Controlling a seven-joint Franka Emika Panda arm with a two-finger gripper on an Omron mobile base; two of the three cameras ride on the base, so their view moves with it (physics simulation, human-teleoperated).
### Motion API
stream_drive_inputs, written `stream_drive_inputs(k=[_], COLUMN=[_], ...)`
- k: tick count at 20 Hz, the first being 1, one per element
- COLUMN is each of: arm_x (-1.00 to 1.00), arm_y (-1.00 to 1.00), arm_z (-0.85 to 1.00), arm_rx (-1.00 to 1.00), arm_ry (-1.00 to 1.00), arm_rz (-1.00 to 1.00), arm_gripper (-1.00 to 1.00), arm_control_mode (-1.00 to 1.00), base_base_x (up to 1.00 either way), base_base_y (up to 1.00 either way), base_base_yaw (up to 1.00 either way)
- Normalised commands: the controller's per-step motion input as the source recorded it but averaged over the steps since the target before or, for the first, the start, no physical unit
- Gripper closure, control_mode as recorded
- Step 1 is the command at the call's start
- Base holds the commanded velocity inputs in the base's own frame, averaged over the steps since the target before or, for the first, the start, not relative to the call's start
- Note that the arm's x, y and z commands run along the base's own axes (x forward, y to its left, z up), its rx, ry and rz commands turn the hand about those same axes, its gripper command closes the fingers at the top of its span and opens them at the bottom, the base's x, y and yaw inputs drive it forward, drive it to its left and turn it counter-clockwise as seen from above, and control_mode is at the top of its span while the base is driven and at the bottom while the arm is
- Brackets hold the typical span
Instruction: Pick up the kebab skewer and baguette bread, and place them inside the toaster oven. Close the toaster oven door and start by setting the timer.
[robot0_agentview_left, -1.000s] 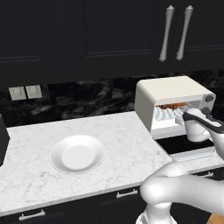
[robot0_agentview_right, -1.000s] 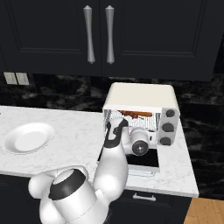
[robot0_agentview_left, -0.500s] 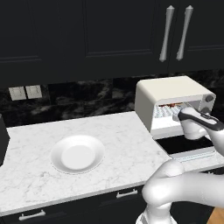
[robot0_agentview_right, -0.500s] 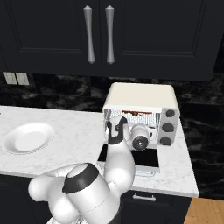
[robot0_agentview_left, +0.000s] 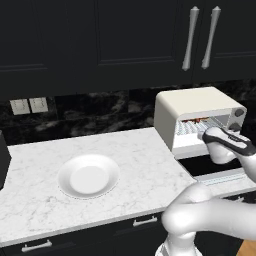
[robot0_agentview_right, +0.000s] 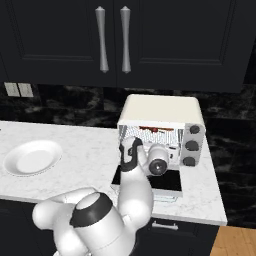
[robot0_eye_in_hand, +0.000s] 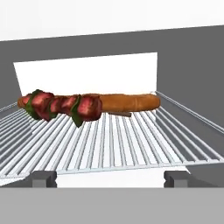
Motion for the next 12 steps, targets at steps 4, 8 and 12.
stream_drive_inputs(k=[4,8,12], arm_x=[-0.96,-0.85,-0.64], arm_y=[0.0,0.0,-0.09], arm_z=[0.0,0.08,0.17], arm_rx=[0.0,0.0,0.0], arm_ry=[0.01,0.06,0.02], arm_rz=[0.08,0.07,0.07], arm_gripper=[-1.0,-1.0,-1.0], arm_control_mode=[-1.0,-1.0,-1.0], base_base_x=[0.0,0.0,0.0], base_base_y=[0.0,0.0,0.0], base_base_yaw=[0.0,0.0,0.0])
